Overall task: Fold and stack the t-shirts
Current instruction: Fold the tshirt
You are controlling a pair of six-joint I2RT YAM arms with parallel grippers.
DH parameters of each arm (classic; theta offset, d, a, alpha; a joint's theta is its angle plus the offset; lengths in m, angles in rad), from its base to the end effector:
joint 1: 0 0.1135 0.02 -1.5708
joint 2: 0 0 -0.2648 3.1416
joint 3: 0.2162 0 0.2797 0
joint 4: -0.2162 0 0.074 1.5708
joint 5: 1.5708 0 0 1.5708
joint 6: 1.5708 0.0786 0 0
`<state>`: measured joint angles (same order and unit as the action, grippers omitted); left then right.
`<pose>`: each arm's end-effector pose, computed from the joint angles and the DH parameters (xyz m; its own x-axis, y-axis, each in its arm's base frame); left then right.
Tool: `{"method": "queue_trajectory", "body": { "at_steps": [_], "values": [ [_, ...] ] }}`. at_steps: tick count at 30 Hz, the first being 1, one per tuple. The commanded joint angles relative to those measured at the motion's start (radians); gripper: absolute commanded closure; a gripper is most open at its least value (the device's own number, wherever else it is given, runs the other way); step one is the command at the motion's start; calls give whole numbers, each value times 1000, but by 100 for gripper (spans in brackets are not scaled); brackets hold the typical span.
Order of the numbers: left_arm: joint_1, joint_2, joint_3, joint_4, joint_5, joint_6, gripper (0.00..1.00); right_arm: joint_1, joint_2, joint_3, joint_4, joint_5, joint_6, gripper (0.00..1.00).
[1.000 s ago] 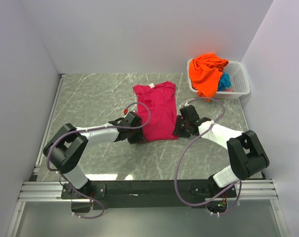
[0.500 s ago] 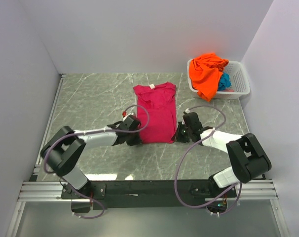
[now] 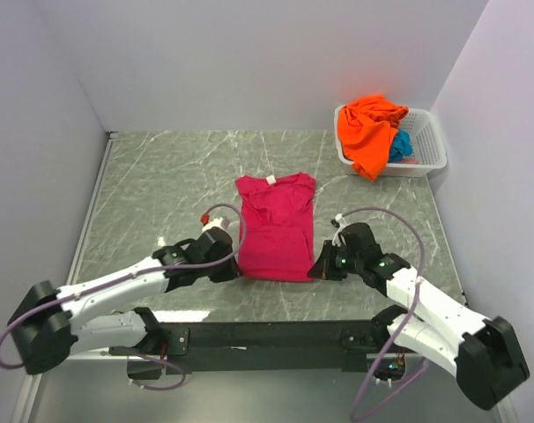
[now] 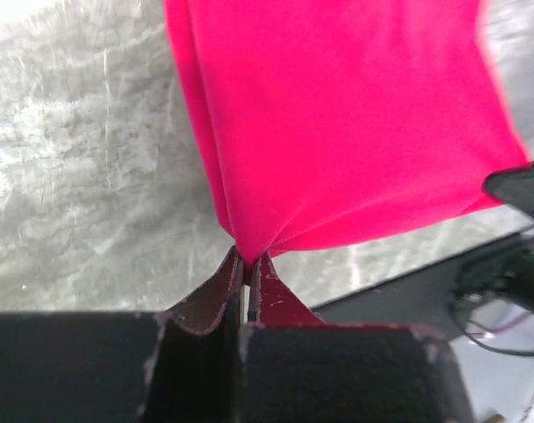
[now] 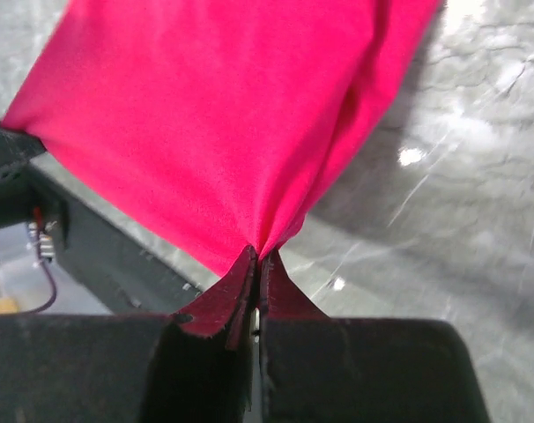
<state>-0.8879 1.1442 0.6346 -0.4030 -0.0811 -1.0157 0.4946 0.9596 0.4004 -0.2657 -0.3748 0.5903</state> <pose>0.1762 -0.2065 0.1532 -0.8936 -0.2438 -0.3768 -0.0332 0.8733 -0.4861 0.1899 0.1351 0.1282 -0.9046 0.1006 -0.4141 -0.1888 0.7765 0.6011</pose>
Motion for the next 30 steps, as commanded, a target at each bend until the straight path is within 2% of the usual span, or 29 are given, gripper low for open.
{"method": "queue_trajectory", "body": {
  "at_steps": [1, 4, 8, 10, 18, 30],
  "values": [
    [-3, -93, 17, -77, -89, -34, 99, 1, -70, 95, -147, 26, -35, 100],
    [-3, -106, 114, -88, -161, 0, 99, -1, -47, 213, -219, 136, -52, 100],
    [10, -17, 281, -118, -282, 49, 99, -8, 13, 362, -256, 264, -66, 100],
    [44, 20, 348, -117, -287, 74, 99, -19, 48, 434, -244, 281, -63, 100],
    [213, 207, 548, -79, -240, 178, 99, -106, 215, 623, -239, 242, -95, 100],
    [342, 523, 841, -68, -230, 256, 99, -257, 547, 917, -236, 122, -179, 100]
  ]
}}
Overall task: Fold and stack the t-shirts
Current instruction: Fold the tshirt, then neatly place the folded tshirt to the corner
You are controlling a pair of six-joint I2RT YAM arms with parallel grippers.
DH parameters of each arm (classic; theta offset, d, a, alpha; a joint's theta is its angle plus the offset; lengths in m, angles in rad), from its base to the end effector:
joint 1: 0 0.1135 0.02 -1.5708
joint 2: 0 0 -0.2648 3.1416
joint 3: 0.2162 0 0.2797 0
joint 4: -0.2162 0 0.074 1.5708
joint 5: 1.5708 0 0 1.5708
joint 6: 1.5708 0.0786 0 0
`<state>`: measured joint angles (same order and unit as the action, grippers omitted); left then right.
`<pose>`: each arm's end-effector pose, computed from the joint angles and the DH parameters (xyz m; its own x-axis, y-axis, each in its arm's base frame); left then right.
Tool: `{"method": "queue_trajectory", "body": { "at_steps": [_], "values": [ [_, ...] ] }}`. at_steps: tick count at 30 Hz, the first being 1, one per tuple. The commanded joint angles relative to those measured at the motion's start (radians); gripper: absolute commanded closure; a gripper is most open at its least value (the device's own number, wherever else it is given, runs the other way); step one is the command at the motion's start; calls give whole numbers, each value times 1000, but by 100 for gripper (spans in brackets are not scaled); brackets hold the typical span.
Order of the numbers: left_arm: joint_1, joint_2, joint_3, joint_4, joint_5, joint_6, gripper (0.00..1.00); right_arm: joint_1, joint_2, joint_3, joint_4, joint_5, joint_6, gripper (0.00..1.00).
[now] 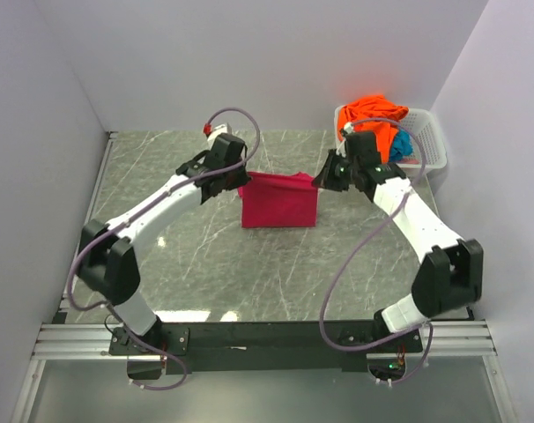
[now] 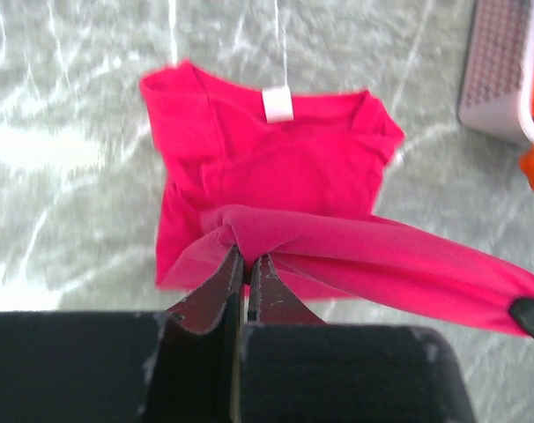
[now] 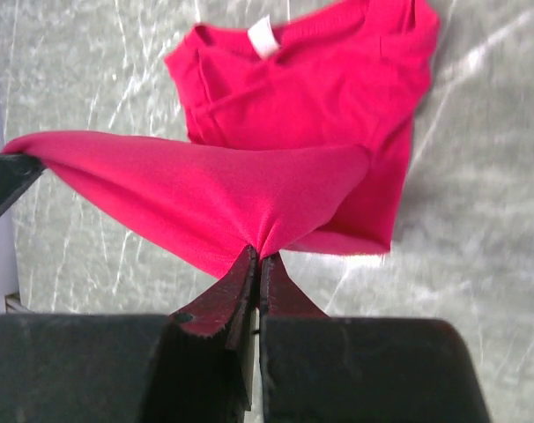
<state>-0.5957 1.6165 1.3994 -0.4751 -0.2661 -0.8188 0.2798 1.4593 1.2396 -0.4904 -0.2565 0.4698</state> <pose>0.3652 -0.2226 0.2821 -0.6339 -0.4216 -0.6485 -0.1305 0.8847 -0.4476 0.3636 0.1252 0.2779 -0.7633 0.2363 -0.6013 -0.1194 0.8631 0.4908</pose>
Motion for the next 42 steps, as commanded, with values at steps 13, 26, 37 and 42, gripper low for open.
{"method": "queue_trajectory", "body": {
  "at_steps": [13, 26, 37, 42],
  "values": [
    [172, 505, 473, -39, 13, 67, 75, -57, 591, 471, 36, 123, 15, 100],
    [205, 456, 294, 124, 241, 155, 0, -57, 618, 522, 24, 53, -36, 14],
    [195, 548, 253, 167, 403, 144, 5, -31, 216, 51, 210, -9, 26, 12],
    [175, 591, 262, 148, 401, 162, 25, -31, 63, -103, 211, -23, 39, 12]
  ]
}}
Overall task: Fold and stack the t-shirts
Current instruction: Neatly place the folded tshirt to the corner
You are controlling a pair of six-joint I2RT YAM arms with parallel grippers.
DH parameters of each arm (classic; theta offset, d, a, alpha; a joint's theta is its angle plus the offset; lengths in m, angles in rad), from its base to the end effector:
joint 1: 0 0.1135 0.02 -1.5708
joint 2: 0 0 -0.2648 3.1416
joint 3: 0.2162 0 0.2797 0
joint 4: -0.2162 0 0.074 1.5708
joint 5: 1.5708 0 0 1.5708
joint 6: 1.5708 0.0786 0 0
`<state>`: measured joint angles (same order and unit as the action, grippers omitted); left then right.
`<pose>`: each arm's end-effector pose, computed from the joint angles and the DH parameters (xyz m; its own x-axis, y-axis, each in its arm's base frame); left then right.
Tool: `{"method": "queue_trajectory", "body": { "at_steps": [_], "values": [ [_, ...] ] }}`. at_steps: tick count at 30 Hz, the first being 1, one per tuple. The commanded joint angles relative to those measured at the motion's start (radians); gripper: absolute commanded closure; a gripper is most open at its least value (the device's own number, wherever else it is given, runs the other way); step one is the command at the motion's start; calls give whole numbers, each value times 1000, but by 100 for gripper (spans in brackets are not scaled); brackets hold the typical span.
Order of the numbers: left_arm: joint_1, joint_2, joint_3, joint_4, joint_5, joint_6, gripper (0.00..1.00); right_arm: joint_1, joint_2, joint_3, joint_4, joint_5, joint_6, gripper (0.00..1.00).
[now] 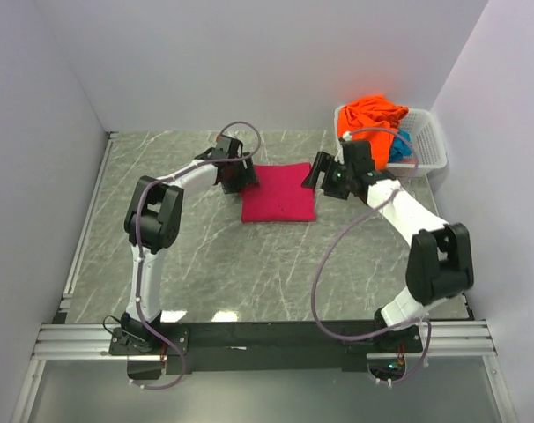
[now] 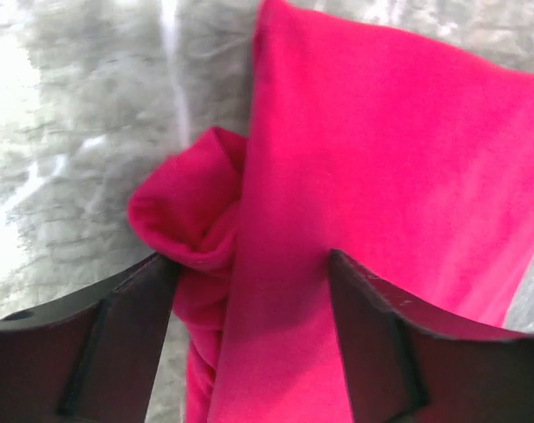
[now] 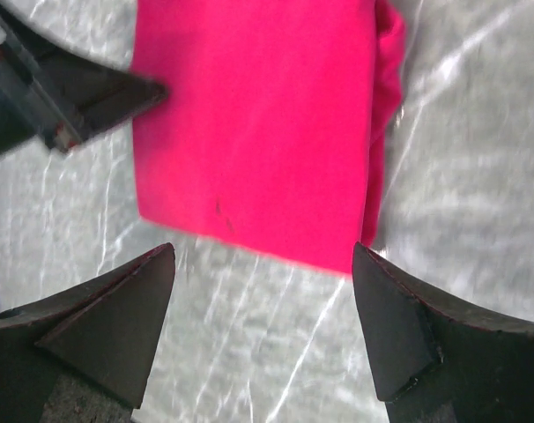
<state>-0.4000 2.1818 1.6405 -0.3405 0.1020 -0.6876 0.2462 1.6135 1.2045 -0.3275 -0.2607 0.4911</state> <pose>0.4885 -0.2152 0.1236 -0.8331 -0.3333 -0.4414 -0.1058 0.8794 -0.4643 0.3994 0.1213 0.2237 -0.7728 0.2756 -0.5716 -0.0637 0.8625 0.5020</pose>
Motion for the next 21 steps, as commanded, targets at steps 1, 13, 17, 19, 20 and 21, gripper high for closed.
{"method": "queue_trajectory", "body": {
  "at_steps": [1, 13, 17, 19, 20, 21],
  "values": [
    [-29, 35, 21, 5, 21, 34, 28, 2, -119, -95, 54, -29, 21, 12],
    [-132, 142, 159, -141, -148, 79, 88, 1, -524, -431, -7, 110, 26, 12],
    [-132, 121, 164, -163, -218, 117, 99, 1, -633, -519, -57, 155, 4, 12],
    [-131, 72, 150, -163, -319, 172, 99, 1, -656, -536, -71, 170, -12, 12],
    [-129, 53, 134, -161, -353, 203, 99, 1, -676, -551, -82, 175, -19, 12],
    [-128, 20, 127, -160, -408, 235, 99, 2, -685, -557, -84, 184, -23, 12]
  ]
}}
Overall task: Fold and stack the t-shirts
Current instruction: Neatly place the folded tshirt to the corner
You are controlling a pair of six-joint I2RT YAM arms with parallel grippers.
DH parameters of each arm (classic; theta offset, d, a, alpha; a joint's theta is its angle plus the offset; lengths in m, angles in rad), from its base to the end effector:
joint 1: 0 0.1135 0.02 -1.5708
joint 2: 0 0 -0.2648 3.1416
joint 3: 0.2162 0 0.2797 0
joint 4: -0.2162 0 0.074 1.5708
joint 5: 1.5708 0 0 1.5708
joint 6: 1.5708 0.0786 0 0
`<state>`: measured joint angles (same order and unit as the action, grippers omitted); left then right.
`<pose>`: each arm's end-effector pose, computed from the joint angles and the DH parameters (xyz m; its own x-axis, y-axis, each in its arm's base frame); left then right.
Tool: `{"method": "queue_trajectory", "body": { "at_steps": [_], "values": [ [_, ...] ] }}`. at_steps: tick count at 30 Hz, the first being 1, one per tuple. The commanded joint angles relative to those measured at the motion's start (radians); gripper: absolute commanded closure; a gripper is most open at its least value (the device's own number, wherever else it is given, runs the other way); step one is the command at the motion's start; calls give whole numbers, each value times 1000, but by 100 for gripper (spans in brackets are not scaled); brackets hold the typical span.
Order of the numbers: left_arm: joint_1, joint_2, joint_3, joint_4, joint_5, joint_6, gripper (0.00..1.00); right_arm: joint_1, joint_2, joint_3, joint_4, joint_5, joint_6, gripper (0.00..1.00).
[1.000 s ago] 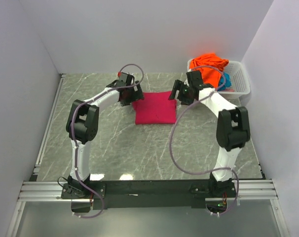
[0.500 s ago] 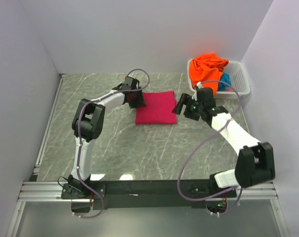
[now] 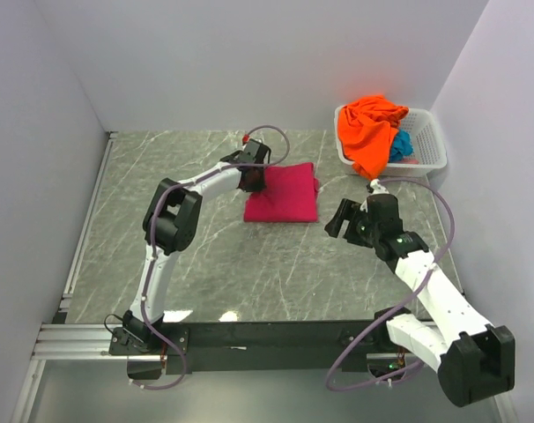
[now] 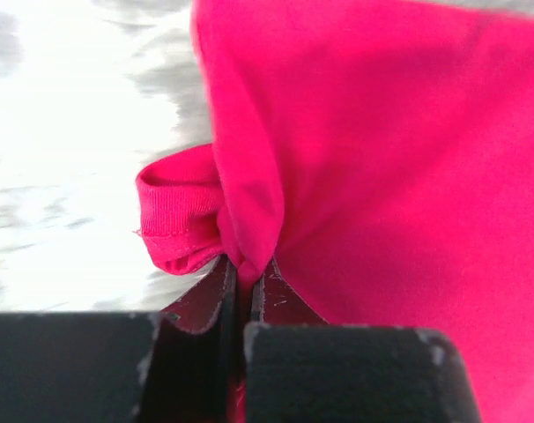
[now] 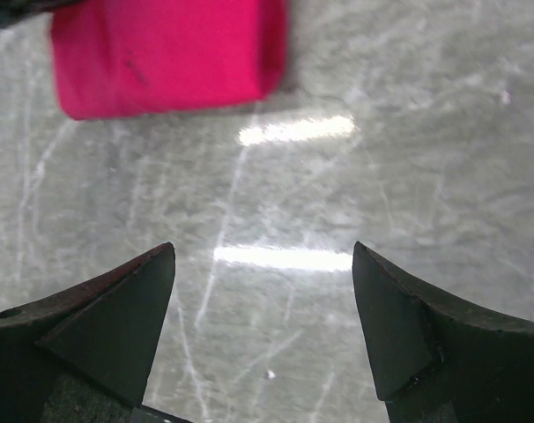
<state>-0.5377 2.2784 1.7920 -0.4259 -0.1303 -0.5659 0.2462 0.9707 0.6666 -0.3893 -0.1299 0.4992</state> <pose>0.4816 -0.2753 0.1199 -0.8091 -0.1365 -0.5716 0.0068 0.9704 -0.2414 0.2554 0.0747 0.2104 -0.7062 0.3120 -0.6356 -0.0002 0.8976 0.4409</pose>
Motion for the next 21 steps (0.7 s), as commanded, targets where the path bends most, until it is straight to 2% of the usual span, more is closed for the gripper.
{"method": "queue_trajectory", "body": {
  "at_steps": [1, 7, 14, 21],
  "values": [
    [19, -94, -31, -77, -199, 173, 99, 1, -50, -25, -23, 58, -39, 12],
    [102, -172, -62, -79, -367, 374, 99, 1, -87, -45, -23, 75, -51, 12],
    [234, -152, -48, -24, -541, 544, 99, 1, -98, -64, -14, 101, -22, 13],
    [396, -96, 35, 42, -565, 655, 99, 1, -101, -13, -77, 128, -31, 12]
  ]
}}
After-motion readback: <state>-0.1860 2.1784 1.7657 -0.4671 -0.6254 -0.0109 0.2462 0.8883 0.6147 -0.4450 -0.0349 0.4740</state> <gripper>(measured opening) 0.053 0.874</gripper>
